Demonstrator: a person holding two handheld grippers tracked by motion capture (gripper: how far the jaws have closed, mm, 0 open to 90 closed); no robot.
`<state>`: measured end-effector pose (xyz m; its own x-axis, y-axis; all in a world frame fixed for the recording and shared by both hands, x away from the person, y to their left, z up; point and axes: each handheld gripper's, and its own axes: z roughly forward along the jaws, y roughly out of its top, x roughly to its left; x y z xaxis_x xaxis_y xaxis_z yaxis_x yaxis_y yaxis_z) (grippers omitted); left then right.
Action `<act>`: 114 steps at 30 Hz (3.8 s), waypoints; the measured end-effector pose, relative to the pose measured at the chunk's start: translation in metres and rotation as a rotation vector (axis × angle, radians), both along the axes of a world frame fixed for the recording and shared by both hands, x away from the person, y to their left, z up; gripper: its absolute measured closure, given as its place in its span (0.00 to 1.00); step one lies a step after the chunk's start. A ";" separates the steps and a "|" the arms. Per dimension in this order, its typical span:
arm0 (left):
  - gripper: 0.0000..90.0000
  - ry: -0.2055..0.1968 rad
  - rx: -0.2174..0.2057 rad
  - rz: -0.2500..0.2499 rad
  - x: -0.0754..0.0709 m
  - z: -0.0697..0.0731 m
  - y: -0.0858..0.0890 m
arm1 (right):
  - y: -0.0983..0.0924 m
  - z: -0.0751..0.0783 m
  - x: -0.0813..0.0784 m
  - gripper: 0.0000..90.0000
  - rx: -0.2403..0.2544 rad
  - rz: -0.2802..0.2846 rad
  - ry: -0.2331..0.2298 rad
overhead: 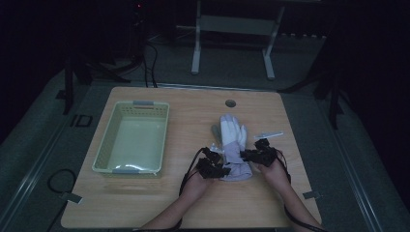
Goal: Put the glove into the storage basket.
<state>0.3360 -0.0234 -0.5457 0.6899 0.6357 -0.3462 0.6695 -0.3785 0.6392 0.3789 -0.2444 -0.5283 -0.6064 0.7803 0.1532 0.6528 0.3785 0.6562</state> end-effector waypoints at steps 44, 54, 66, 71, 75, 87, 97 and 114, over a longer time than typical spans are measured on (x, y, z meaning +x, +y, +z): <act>0.81 -0.116 0.100 -0.012 0.005 0.105 0.106 | 0.107 0.096 0.006 0.91 0.008 0.084 -0.167; 0.81 -0.111 0.142 -0.004 0.003 0.117 0.139 | 0.142 0.103 0.007 0.91 0.021 0.113 -0.170; 0.81 -0.098 0.158 0.021 -0.004 0.121 0.187 | 0.191 0.106 0.006 0.91 0.026 0.150 -0.161; 0.81 -0.098 0.162 0.024 -0.005 0.121 0.211 | 0.212 0.106 0.007 0.91 0.048 0.160 -0.155; 0.81 -0.092 0.171 0.031 -0.007 0.121 0.231 | 0.231 0.103 0.007 0.91 0.064 0.167 -0.145; 0.81 -0.042 0.215 0.017 -0.012 0.117 0.288 | 0.289 0.091 0.003 0.91 0.070 0.216 -0.118; 0.81 0.002 0.210 0.005 -0.005 0.090 0.306 | 0.312 0.070 0.005 0.91 0.044 0.216 -0.069; 0.79 0.159 0.260 0.033 0.008 0.041 0.305 | 0.326 0.022 0.014 0.90 -0.084 0.223 0.078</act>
